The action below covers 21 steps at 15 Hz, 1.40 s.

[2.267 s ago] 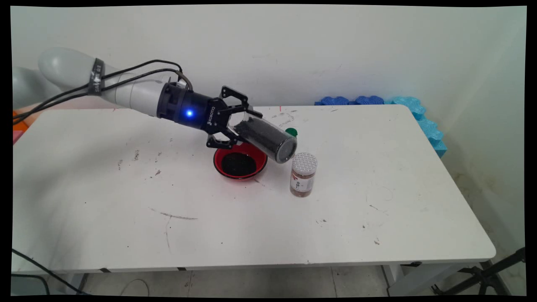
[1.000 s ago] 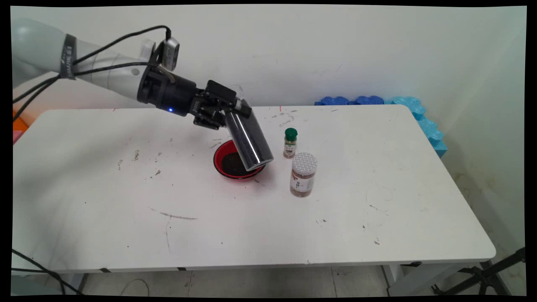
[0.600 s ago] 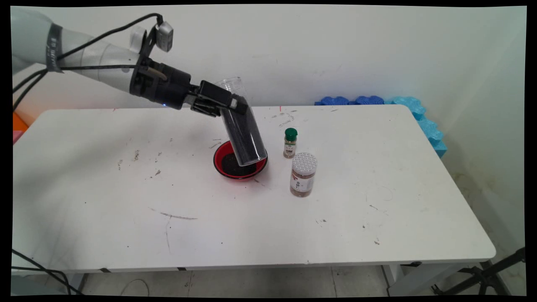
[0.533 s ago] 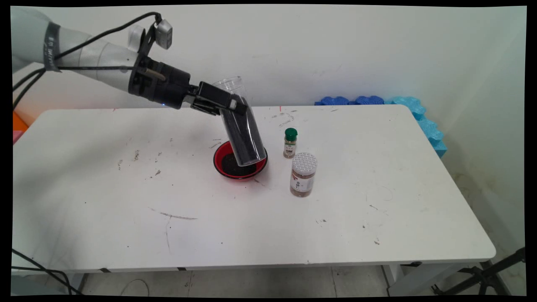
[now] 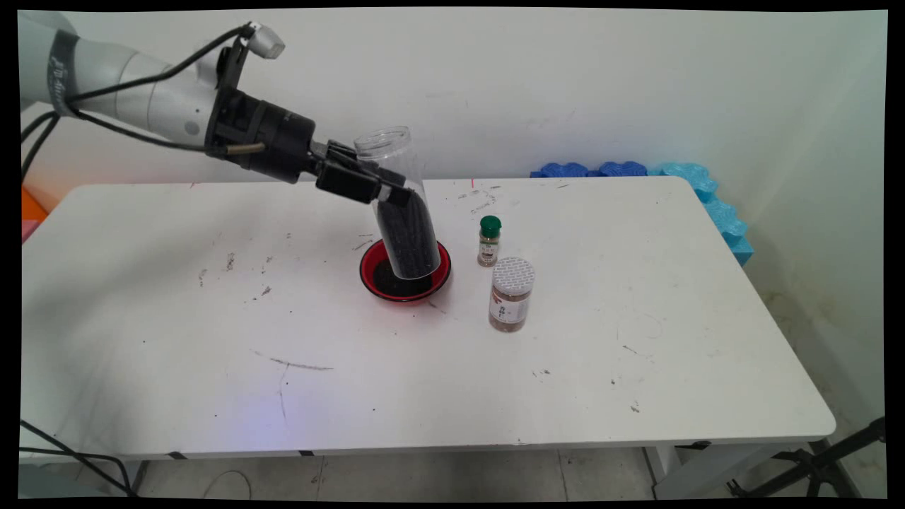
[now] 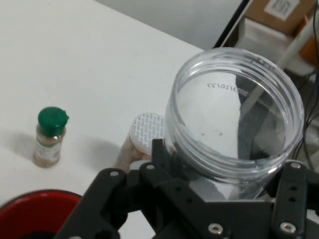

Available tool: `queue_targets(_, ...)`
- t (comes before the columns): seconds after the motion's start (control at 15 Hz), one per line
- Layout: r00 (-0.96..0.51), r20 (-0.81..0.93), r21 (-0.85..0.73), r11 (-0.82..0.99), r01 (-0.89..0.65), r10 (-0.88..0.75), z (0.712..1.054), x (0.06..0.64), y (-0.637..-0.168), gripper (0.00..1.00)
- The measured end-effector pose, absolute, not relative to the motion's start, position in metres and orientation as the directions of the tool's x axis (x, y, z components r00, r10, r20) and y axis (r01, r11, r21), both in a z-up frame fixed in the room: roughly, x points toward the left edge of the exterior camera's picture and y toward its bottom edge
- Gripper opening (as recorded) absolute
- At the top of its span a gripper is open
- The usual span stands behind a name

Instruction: Pour the black seasoning powder in the red bowl, then place the picked object on the table

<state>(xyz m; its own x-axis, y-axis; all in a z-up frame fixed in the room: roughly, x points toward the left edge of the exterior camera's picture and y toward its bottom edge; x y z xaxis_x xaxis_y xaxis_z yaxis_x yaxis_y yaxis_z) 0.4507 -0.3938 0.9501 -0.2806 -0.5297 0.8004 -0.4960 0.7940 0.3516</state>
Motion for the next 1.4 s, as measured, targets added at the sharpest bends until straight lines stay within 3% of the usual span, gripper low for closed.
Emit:
queue_targets(0.6, -0.506, 0.854, -0.042, 0.953, -0.298, -0.120, 0.957, 0.442, -0.374, 0.00)
queue_targets(1.4, -0.509, 0.830, 0.049, 0.939, -0.341, -0.228, 0.929, 0.424, -0.344, 0.00)
